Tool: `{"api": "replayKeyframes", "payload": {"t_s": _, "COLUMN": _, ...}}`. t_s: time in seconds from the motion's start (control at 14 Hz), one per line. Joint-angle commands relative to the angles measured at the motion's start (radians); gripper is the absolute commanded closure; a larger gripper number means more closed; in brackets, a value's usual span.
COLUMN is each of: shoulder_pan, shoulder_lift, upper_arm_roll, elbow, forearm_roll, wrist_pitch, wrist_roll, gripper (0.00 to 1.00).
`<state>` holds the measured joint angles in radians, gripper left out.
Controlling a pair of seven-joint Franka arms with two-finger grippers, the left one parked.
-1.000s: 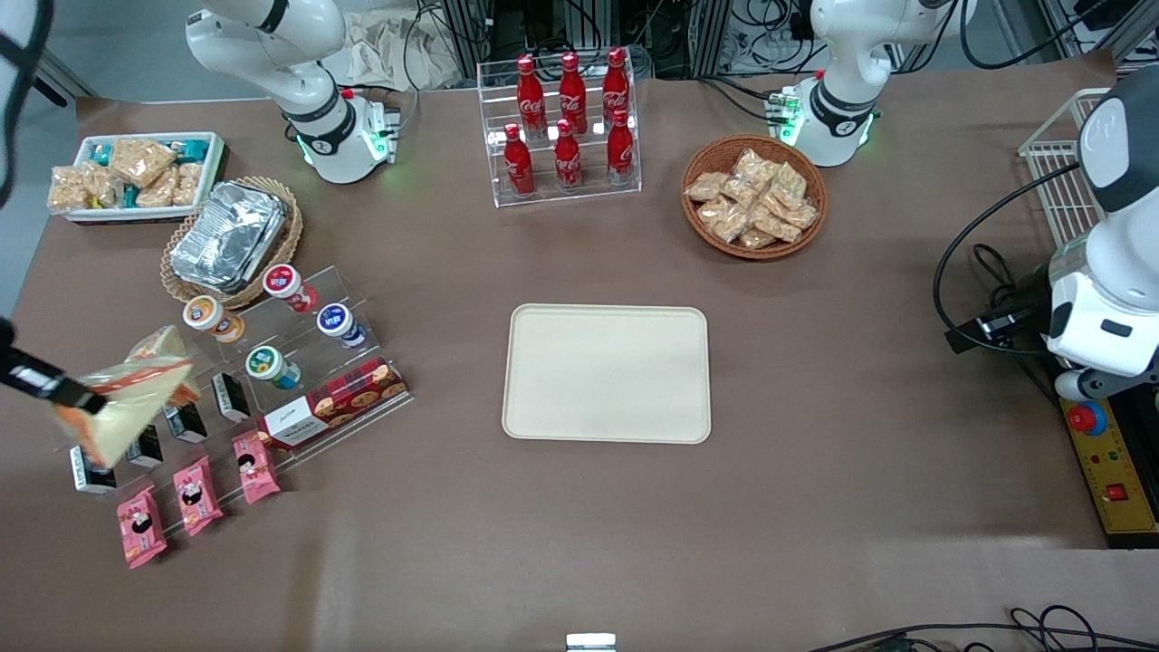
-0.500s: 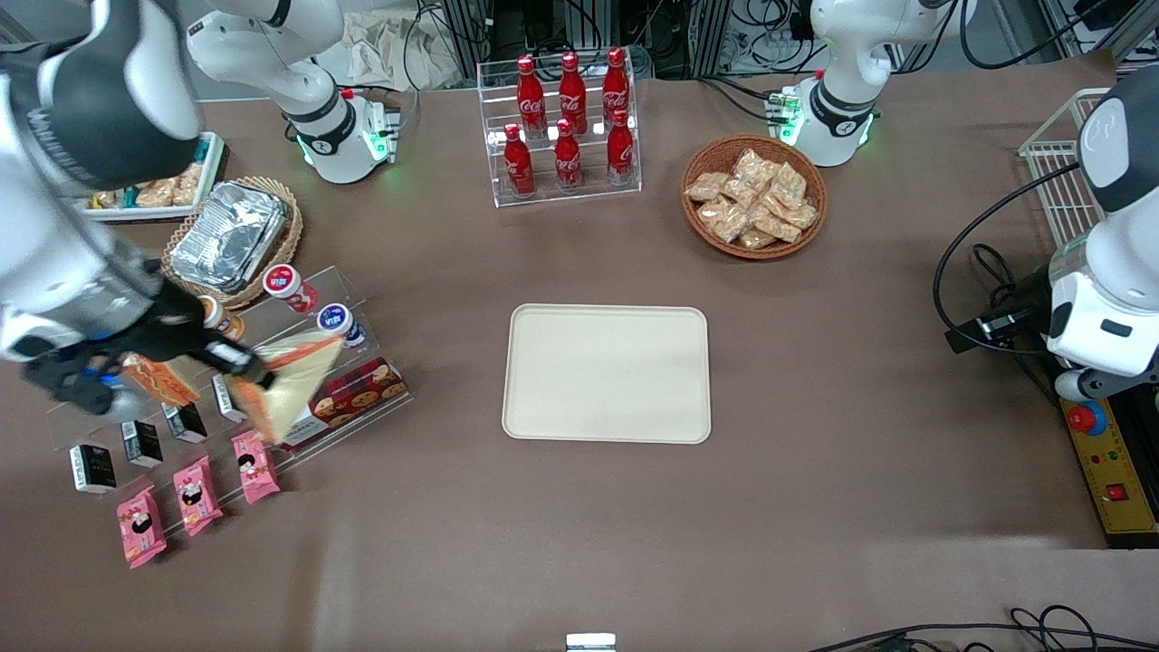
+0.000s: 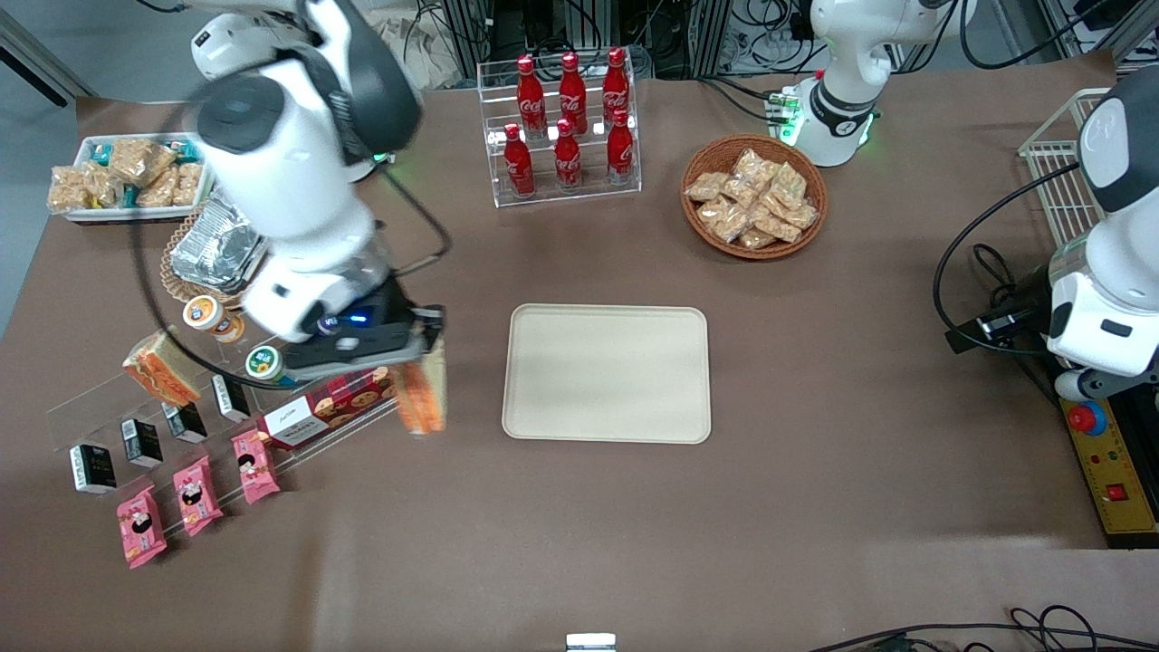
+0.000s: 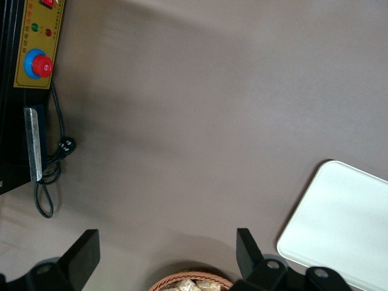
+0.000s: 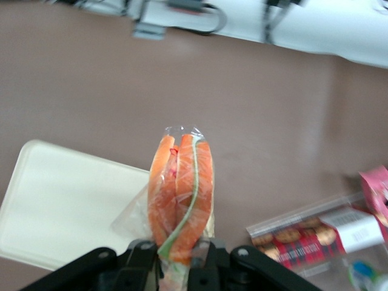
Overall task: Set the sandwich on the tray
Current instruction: 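Lift the sandwich off the stand and carry it toward the white tray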
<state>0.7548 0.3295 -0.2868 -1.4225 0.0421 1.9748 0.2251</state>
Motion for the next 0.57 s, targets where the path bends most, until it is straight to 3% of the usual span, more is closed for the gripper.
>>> {"api": "replayKeyframes", "payload": {"t_s": 0.0, "shoulder_pan": 0.000, "shoulder_lift": 0.092, "upper_arm_roll": 0.067, "elbow": 0.010, "forearm_roll": -0.011, "wrist_pitch": 0.091, "wrist_roll": -0.128, "gripper": 1.00}}
{"api": "replayKeyframes", "payload": {"t_s": 0.5, "shoulder_pan": -0.002, "shoulder_lift": 0.284, "upper_arm_roll": 0.219, "elbow": 0.013, "forearm_roll": -0.008, "wrist_pitch": 0.285, "wrist_roll": -0.406, "gripper": 1.00}}
